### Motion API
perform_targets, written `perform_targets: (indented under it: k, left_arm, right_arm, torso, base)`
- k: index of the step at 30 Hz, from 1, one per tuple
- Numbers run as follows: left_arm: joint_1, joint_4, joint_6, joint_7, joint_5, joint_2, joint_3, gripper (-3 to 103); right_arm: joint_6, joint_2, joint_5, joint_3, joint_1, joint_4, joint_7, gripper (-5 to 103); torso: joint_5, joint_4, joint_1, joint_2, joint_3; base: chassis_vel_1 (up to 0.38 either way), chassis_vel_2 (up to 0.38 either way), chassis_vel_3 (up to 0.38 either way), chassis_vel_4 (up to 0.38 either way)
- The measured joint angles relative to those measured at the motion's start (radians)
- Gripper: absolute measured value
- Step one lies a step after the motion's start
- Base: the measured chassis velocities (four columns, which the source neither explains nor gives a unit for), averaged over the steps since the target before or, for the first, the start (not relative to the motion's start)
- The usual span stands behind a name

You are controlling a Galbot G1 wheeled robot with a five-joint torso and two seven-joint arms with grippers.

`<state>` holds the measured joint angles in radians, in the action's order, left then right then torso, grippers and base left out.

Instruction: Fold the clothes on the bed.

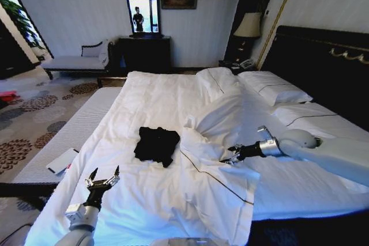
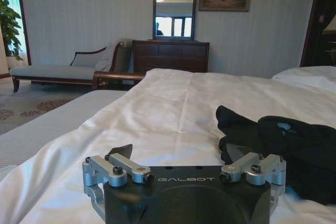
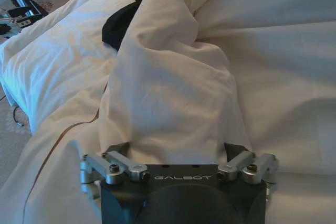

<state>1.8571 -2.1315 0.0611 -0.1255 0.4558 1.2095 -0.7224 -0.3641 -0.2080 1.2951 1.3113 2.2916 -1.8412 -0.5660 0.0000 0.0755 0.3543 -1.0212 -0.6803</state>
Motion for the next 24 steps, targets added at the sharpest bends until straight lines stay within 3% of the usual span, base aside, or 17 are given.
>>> perform_targets:
  k: [5,8,11,14,24]
  left_arm:
    - [-0.002,0.003,0.000,-0.001,0.004,-0.001,0.001,100]
    - [-0.002,0.003,0.001,-0.001,0.005,0.001,0.002,100]
    - [-0.002,0.004,0.002,-0.002,0.006,0.002,0.002,100]
    - [-0.003,0.004,0.003,-0.003,0.010,0.001,0.002,100]
    - [-0.014,0.003,0.001,-0.011,0.024,-0.008,-0.004,100]
  right_arm:
    - [0.001,0.018,0.000,-0.007,-0.007,-0.014,0.003,82]
    - [0.002,0.035,-0.003,-0.013,-0.012,-0.027,0.008,65]
    - [0.002,0.043,-0.004,-0.015,-0.018,-0.031,0.009,60]
    - [0.002,0.061,-0.007,-0.019,-0.027,-0.039,0.009,44]
    - [-0.001,0.100,-0.025,-0.026,-0.041,-0.060,0.011,12]
  torso:
    - [0.0001,0.0000,0.000,0.000,0.000]
    - [0.0000,0.0000,0.000,0.000,0.000]
    - [0.0000,0.0000,0.000,0.000,0.000]
    - [0.0001,-0.0001,0.000,0.000,0.000]
    - [0.0001,-0.0001,0.000,0.000,0.000]
  base:
    - [0.000,0.000,0.000,0.000]
    - [0.000,0.000,0.000,0.000]
    - [0.000,0.000,0.000,0.000]
    - [0.000,0.000,0.000,0.000]
    - [0.000,0.000,0.000,0.000]
